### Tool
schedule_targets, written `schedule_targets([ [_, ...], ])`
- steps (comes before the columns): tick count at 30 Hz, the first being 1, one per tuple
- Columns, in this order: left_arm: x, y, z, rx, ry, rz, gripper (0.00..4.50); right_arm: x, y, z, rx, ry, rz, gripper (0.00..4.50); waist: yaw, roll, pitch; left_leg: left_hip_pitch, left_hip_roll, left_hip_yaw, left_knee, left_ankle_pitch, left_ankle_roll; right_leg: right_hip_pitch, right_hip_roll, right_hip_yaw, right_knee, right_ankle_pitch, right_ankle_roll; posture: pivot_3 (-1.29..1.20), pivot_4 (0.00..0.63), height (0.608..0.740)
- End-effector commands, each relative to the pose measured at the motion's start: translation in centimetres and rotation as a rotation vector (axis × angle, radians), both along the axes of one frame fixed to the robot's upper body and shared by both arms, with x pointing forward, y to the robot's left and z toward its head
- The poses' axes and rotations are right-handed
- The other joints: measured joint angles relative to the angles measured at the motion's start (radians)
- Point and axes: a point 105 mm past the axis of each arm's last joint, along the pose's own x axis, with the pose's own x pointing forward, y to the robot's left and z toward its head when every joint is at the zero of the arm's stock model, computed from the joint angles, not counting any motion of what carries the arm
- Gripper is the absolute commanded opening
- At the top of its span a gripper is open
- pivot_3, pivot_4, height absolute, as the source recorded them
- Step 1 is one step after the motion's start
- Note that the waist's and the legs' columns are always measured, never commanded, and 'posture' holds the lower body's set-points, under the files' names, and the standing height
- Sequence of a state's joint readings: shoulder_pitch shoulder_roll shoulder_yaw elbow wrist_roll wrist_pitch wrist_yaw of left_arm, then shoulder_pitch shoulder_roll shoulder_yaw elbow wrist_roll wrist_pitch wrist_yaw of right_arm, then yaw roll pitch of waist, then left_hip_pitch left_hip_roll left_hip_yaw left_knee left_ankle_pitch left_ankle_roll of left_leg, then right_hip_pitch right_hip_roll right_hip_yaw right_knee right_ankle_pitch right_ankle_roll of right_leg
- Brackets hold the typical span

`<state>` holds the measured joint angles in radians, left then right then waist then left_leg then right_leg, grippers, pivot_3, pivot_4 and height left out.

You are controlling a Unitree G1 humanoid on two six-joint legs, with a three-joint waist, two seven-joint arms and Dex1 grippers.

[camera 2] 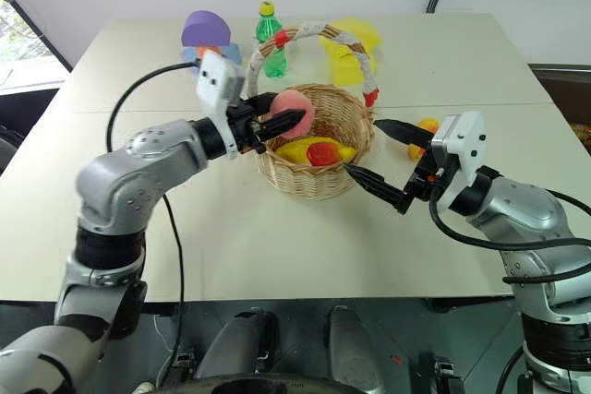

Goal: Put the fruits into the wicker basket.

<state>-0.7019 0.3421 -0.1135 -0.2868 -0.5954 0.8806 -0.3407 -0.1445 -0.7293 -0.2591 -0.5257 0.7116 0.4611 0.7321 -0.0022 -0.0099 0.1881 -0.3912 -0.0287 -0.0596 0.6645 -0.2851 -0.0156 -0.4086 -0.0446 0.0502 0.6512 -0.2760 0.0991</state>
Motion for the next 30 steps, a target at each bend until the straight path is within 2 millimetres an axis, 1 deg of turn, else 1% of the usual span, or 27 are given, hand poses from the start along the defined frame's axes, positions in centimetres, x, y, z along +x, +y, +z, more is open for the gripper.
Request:
schedule_targets([
  [1, -0.4, -0.3, 1.3, -0.026, -0.063, -0.027, 4.47, 0.0, 0.2, 0.7, 0.001, -0.023, -0.045, 4.5, -0.001, 0.0, 0.0, 0.0, 0.0, 0.0, 0.0, 0.0, 0.0, 0.0, 0.0, 0.0, 0.0, 0.0, 0.0, 0.0, 0.15, 0.74],
  [4, -1.4, -0.5, 1.9, -0.073, -0.075, -0.088, 4.49, 2.2, -1.2, -0.3, -0.019, -0.002, -0.204, 4.5, -0.006, 0.0, 0.0, 0.0, 0.0, 0.0, 0.001, 0.0, 0.0, 0.0, -0.001, 0.0, 0.0, 0.0, 0.0, 0.0, 0.15, 0.74],
  [6, -2.3, -0.4, 2.1, -0.088, -0.09, -0.135, 4.49, 4.1, -2.7, -1.2, -0.015, 0.025, -0.338, 4.5, -0.01, 0.0, 0.0, 0.0, 0.0, 0.0, 0.001, 0.001, -0.001, 0.0, -0.001, 0.0, 0.0, 0.0, 0.0, 0.0, 0.15, 0.74],
  [8, -3.5, 0.0, 1.8, -0.085, -0.103, -0.193, 4.49, 6.3, -4.9, -2.2, 0.007, 0.064, -0.515, 4.5, -0.015, 0.0, 0.0, 0.0, 0.0, 0.0, 0.001, 0.001, -0.002, 0.0, -0.001, 0.0, 0.001, 0.0, 0.0, 0.0, 0.15, 0.74],
  [9, -4.0, 0.3, 1.5, -0.081, -0.105, -0.217, 4.49, 7.1, -5.8, -2.6, 0.015, 0.081, -0.589, 4.5, -0.014, 0.001, 0.0, 0.0, 0.0, 0.0, 0.0, 0.001, -0.002, 0.0, 0.0, 0.0, 0.001, 0.0, 0.0, 0.0, 0.15, 0.74],
  [10, -4.5, 0.5, 1.3, -0.074, -0.103, -0.238, 4.49, 7.9, -6.8, -3.1, 0.016, 0.095, -0.664, 4.5, -0.014, 0.0, 0.0, 0.0, 0.0, 0.0, 0.0, 0.004, -0.007, 0.0, 0.0, 0.001, 0.001, 0.0, 0.0, 0.0, 0.15, 0.74],
  [12, -5.6, 1.3, 0.7, -0.071, -0.093, -0.275, 4.49, 9.0, -8.5, -4.0, 0.018, 0.125, -0.786, 4.5, -0.013, 0.001, 0.0, 0.0, 0.0, 0.0, 0.0, 0.004, -0.008, -0.001, 0.0, 0.001, 0.001, 0.0, 0.0, 0.0, 0.15, 0.74],
  [14, -6.1, 2.0, 0.2, -0.056, -0.09, -0.286, 4.49, 9.7, -9.4, -4.5, 0.027, 0.141, -0.851, 4.5, -0.011, 0.001, 0.0, 0.0, 0.0, 0.001, 0.0, 0.004, -0.007, -0.001, 0.0, 0.001, 0.001, 0.0, 0.0, 0.0, 0.15, 0.74],
  [17, -6.2, 3.3, -0.9, 0.005, -0.08, -0.255, 4.49, 10.9, -10.4, -5.4, 0.073, 0.192, -0.923, 4.5, -0.012, 0.001, 0.0, 0.0, 0.0, 0.001, 0.0, 0.003, -0.006, -0.001, -0.001, 0.001, 0.001, 0.0, 0.0, 0.0, 0.15, 0.74],
  [19, -6.2, 3.8, -1.2, 0.022, -0.08, -0.241, 4.49, 11.6, -10.8, -6.1, 0.096, 0.231, -0.955, 4.5, -0.012, 0.001, 0.0, 0.0, 0.0, 0.001, 0.0, 0.002, -0.003, -0.001, 0.0, 0.001, 0.001, 0.0, 0.0, 0.0, 0.15, 0.74],
  [24, -6.2, 4.0, -1.0, 0.019, -0.091, -0.236, 4.49, 12.7, -10.8, -7.5, 0.149, 0.318, -0.981, 4.5, -0.012, 0.001, 0.0, 0.0, 0.0, 0.001, 0.0, 0.002, -0.003, 0.0, 0.0, 0.0, 0.001, 0.0, 0.0, 0.0, 0.15, 0.74],
  [26, -6.2, 4.0, -1.0, 0.018, -0.09, -0.236, 4.49, 12.9, -11.1, -8.0, 0.138, 0.342, -1.005, 4.5, -0.013, 0.001, 0.0, 0.0, 0.0, 0.001, 0.0, 0.002, -0.003, -0.001, 0.0, 0.0, 0.001, 0.0, 0.0, 0.0, 0.15, 0.74],
  [30, -6.3, 3.8, -1.3, 0.023, -0.089, -0.234, 4.49, 13.0, -11.0, -8.2, 0.161, 0.355, -0.996, 4.5, -0.014, 0.001, 0.0, 0.0, 0.0, 0.001, 0.0, 0.002, -0.003, -0.001, 0.0, 0.0, 0.001, 0.0, 0.0, 0.0, 0.15, 0.74],
])
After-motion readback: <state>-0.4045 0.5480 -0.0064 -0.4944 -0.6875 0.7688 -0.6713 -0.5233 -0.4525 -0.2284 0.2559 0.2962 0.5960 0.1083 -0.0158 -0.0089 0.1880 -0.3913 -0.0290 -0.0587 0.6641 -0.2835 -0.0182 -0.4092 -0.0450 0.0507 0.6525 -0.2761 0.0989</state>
